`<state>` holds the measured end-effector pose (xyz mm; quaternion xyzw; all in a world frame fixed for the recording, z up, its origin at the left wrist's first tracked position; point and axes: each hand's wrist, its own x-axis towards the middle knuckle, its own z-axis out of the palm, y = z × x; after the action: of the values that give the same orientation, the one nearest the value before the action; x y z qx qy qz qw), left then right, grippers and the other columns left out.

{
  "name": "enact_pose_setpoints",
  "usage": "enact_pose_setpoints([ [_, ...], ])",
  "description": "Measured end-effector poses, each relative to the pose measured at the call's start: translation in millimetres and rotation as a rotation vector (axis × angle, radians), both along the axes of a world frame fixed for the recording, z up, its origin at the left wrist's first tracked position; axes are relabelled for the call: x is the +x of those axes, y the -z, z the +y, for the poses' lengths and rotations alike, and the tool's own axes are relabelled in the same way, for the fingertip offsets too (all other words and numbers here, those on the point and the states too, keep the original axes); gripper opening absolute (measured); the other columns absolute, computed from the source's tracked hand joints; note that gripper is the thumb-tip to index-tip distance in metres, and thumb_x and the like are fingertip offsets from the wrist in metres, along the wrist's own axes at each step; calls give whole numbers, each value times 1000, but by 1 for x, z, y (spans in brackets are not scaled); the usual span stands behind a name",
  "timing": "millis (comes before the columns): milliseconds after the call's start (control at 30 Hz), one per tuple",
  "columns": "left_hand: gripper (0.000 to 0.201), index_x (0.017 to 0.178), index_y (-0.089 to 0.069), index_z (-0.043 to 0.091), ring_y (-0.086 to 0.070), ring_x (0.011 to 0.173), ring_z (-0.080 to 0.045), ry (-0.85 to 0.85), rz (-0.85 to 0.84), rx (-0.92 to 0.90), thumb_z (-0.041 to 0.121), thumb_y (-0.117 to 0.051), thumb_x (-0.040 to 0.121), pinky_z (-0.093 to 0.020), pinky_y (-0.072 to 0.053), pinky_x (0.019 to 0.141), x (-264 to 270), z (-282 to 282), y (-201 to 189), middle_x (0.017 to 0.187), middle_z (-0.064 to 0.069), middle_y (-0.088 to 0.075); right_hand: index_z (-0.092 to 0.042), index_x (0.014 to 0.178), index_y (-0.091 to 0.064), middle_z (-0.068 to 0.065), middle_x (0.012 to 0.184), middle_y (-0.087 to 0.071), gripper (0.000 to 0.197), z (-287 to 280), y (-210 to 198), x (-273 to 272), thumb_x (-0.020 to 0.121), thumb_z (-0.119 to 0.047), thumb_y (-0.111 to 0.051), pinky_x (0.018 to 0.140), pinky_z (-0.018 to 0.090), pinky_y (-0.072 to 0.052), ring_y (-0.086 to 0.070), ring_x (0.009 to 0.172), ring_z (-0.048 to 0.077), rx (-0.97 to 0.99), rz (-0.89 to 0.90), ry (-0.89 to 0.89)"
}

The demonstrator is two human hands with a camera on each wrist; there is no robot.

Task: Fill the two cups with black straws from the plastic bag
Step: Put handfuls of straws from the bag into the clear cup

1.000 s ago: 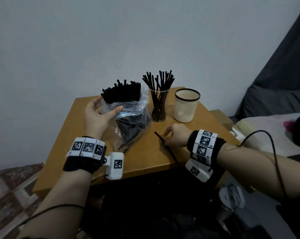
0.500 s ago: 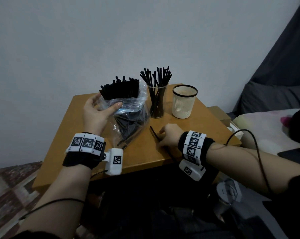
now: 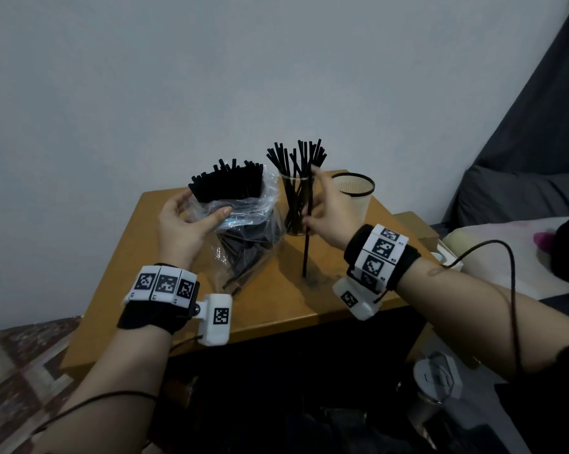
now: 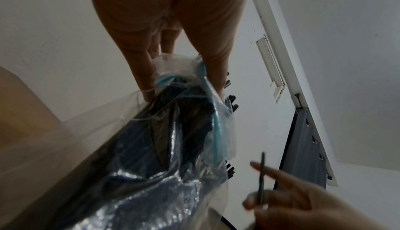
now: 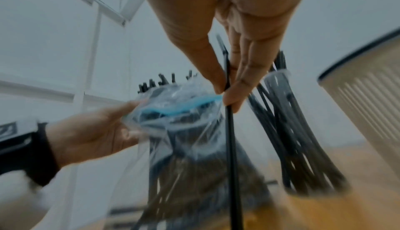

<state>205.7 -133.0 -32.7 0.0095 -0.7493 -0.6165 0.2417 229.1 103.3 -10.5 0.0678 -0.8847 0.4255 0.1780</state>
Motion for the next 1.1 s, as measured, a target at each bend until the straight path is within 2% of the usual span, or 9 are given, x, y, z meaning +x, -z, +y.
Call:
enact_pose_setpoints([
  [100,78,135,-47,8,-45,116,-9,15,-2,12,22,-85,69,-20,-38,93,0,2,0,138,-6,-50,-24,143,-29,3,92,-63,60,1,-26,-9,92,-9,-58,71,38,-58,-67,75,20,-89,165,29],
  [200,79,136,-47,8,-45,117,-10,18,-4,6,23,-85,68,-22,-37,95,1,2,-1,139,-6,-50,-22,134,-39,8,88,-65,45,3,-55,-19,93,-9,-53,67,37,-59,-68,68,20,-168,355,52],
  [333,81,135,-47,9,-46,122,-14,28,-20,20,24,-86,66,-26,-39,98,0,1,-2,139,-6,-50,-18,129,-42,-2,85,-55,42,7,-89,-43,91,-4,-51,70,39,-58,-66,70,22,-126,536,90],
  [433,81,135,-47,10,-46,122,-14,30,-26,10,25,-86,66,-26,-38,98,0,2,-3,140,-6,-49,-18,125,-46,-4,82,-52,40,9,-101,-65,90,-1,-51,77,42,-56,-64,78,23,-62,493,111],
  [567,79,134,-47,8,-46,118,-12,31,-18,16,22,-86,66,-25,-38,97,0,4,-4,139,-7,-50,-12,128,-46,-2,75,-53,39,9,-96,-82,91,-1,-53,82,33,-51,-55,76,17,8,361,117],
  [667,79,134,-48,9,-44,117,-10,30,-16,12,23,-86,66,-24,-37,96,0,4,-4,139,-7,-51,-15,145,-25,4,69,-54,64,6,-84,-89,90,0,-52,71,24,-45,-54,68,19,37,343,104],
  [767,80,134,-48,9,-44,116,-9,27,-23,14,24,-86,66,-23,-36,94,1,3,-5,139,-6,-50,-21,149,-14,11,76,-56,76,5,-74,-94,87,5,-49,68,29,-48,-55,65,22,104,327,81],
  [933,80,136,-46,9,-42,116,-9,39,-38,31,22,-85,68,-22,-35,94,3,1,-5,141,-7,-49,-21,143,-32,3,86,-54,59,9,-58,-101,91,-4,-52,79,32,-48,-54,81,19,249,266,129],
  [1100,77,136,-46,8,-43,114,-8,43,-47,65,19,-84,69,-20,-34,93,6,-2,-3,140,-8,-49,-20,114,-66,7,97,-62,27,14,-45,-101,94,-31,-52,85,32,-49,-59,89,21,342,212,170],
])
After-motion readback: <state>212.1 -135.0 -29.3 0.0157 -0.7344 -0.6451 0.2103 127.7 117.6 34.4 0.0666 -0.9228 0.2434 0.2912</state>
